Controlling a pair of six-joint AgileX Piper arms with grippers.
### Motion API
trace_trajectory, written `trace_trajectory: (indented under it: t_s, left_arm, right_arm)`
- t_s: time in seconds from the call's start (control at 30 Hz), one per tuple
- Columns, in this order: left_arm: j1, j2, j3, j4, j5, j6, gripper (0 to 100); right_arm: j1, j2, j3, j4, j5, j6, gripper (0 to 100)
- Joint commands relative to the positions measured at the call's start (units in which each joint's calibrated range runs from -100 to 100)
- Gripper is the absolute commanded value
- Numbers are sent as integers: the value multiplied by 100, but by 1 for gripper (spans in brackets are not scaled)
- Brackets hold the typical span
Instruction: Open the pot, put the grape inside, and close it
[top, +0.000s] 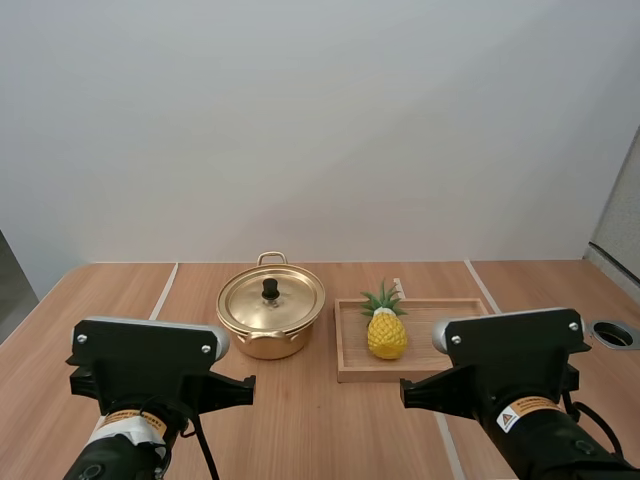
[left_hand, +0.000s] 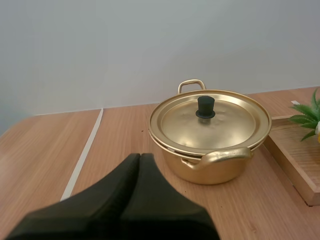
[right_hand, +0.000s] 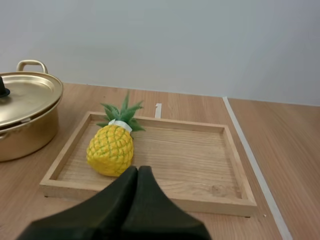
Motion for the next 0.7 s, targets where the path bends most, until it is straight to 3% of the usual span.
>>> trace_trajectory:
  t_s: [0.0, 0.67]
  left_arm:
    - [0, 18, 21, -56, -232, -57, 0]
    - [8, -58, 21, -56, -221, -57, 0]
  right_arm:
    - [-10, -36, 267, -44, -338, -33, 0]
    - [-10, -36, 267, 216, -558, -33, 0]
